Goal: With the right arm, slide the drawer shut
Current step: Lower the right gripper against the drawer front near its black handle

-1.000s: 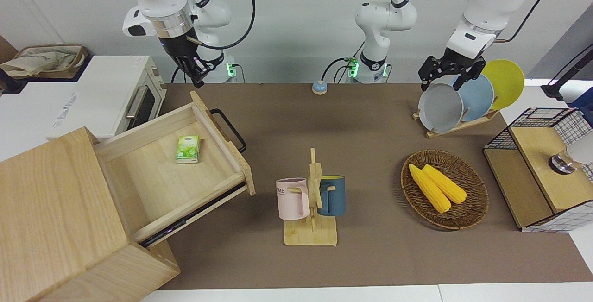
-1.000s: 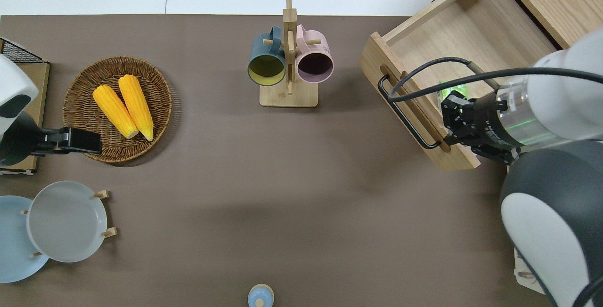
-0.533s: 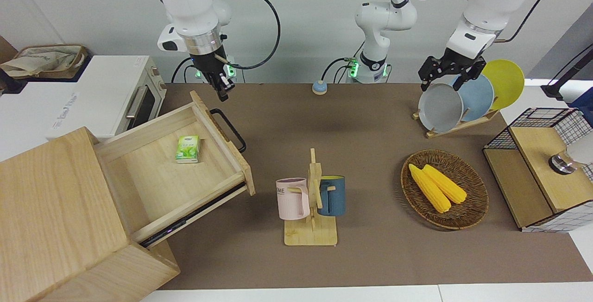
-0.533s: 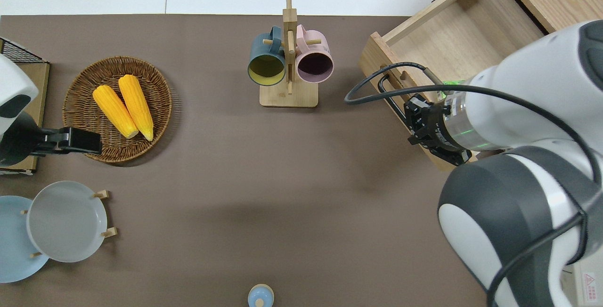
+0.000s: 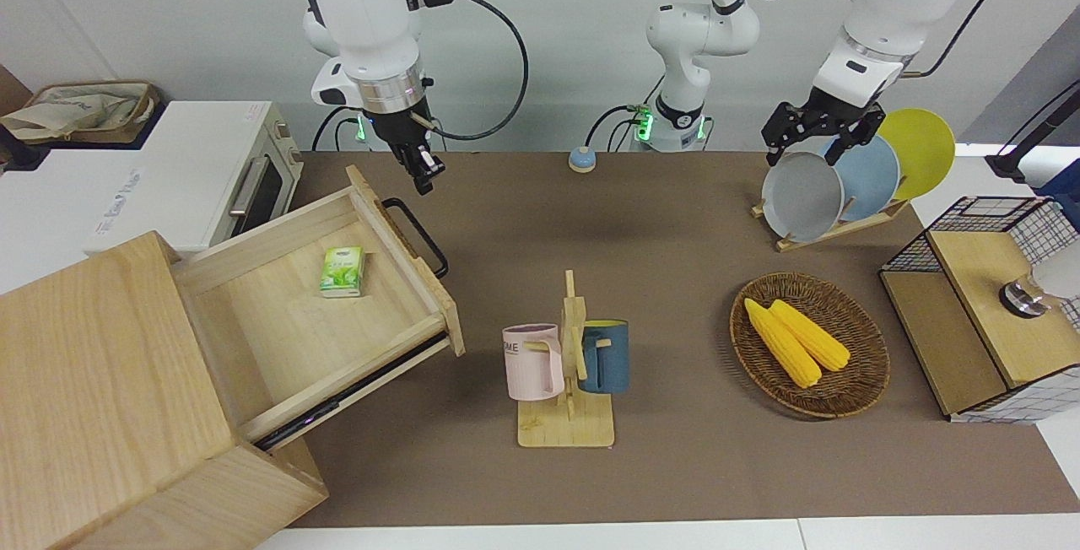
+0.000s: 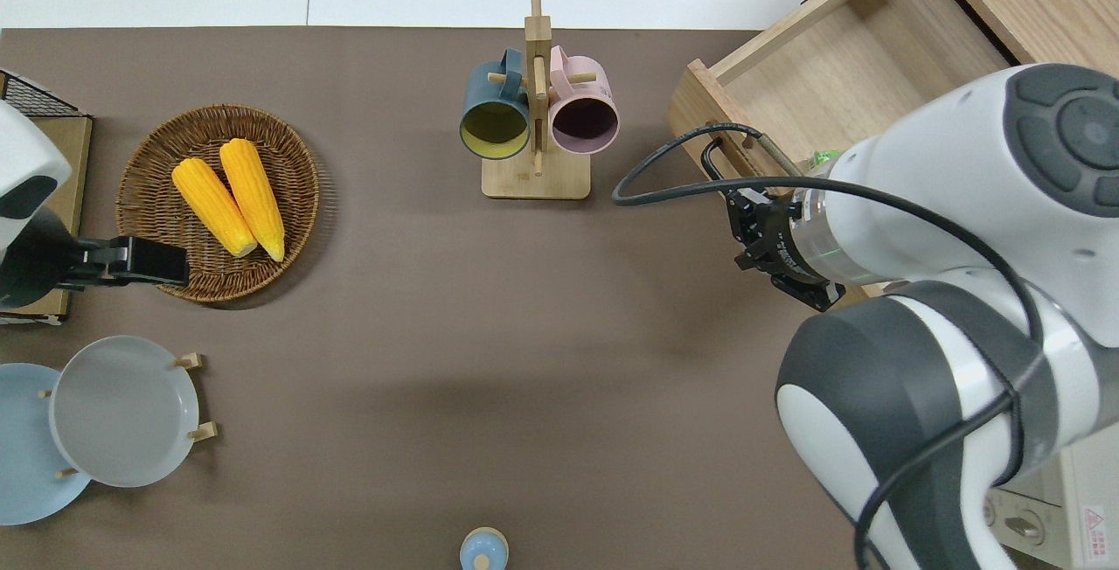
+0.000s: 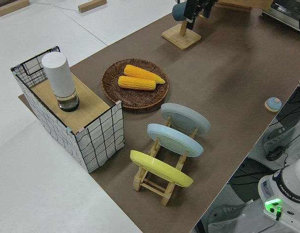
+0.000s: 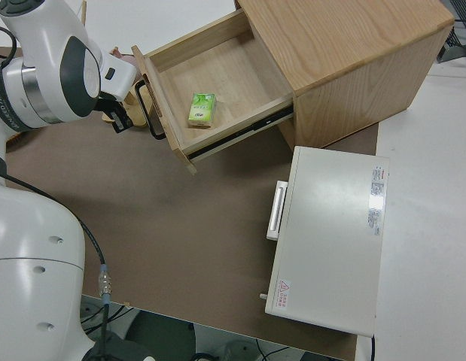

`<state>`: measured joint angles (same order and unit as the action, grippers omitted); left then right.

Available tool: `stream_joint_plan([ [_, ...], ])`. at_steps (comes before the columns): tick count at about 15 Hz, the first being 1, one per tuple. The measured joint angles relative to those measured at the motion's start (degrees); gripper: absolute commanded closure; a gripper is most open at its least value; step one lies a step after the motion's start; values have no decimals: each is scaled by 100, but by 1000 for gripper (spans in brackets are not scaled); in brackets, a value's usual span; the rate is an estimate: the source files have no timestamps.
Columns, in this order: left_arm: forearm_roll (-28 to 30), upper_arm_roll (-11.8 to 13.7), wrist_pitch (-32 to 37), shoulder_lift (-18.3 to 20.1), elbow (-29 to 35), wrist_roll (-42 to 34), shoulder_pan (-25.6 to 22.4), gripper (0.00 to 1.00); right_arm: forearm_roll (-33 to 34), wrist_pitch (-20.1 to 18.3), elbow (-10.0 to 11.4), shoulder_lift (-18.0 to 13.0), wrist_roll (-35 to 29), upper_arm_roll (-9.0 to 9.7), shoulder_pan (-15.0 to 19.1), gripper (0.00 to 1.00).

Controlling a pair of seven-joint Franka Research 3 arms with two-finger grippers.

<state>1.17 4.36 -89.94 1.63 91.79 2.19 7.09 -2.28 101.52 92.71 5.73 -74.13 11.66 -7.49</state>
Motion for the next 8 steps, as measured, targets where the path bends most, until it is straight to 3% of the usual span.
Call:
stream_joint_plan([
  [8,0,0,0,0,0,0,0,5,25,93,206,8,-270,-4,-285,1000],
])
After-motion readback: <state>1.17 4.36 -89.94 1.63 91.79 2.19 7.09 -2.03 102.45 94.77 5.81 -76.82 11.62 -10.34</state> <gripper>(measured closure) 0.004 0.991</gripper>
